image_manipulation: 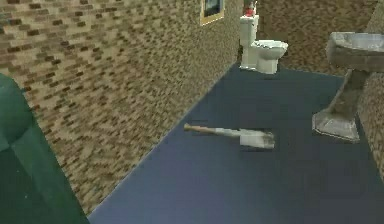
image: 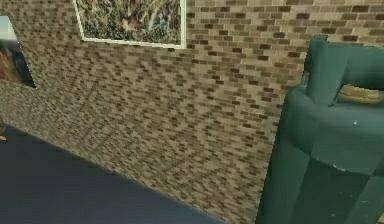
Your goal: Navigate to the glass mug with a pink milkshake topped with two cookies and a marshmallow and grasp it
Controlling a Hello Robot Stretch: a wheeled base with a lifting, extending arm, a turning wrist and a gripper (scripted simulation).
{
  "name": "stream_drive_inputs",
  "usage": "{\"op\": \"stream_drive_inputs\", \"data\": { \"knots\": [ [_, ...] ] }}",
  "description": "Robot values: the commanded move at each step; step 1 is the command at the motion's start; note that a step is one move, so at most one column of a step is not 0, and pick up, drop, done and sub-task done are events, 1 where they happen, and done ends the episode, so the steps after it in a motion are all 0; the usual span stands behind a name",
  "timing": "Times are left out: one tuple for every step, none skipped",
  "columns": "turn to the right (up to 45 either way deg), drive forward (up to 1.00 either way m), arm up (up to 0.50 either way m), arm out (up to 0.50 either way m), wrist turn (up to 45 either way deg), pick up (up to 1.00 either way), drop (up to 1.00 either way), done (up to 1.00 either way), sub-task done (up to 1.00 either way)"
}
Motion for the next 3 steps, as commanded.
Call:
{"op": "stream_drive_inputs", "data": {
  "knots": [
    [0.0,0.30,0.00,0.00,0.0,0.00,0.00,0.00,0.00],
    [-45.0,0.00,0.00,0.00,0.0,0.00,0.00,0.00,0.00],
    [-12.0,0.00,0.00,0.00,0.0,0.00,0.00,0.00,0.00]
  ]
}}
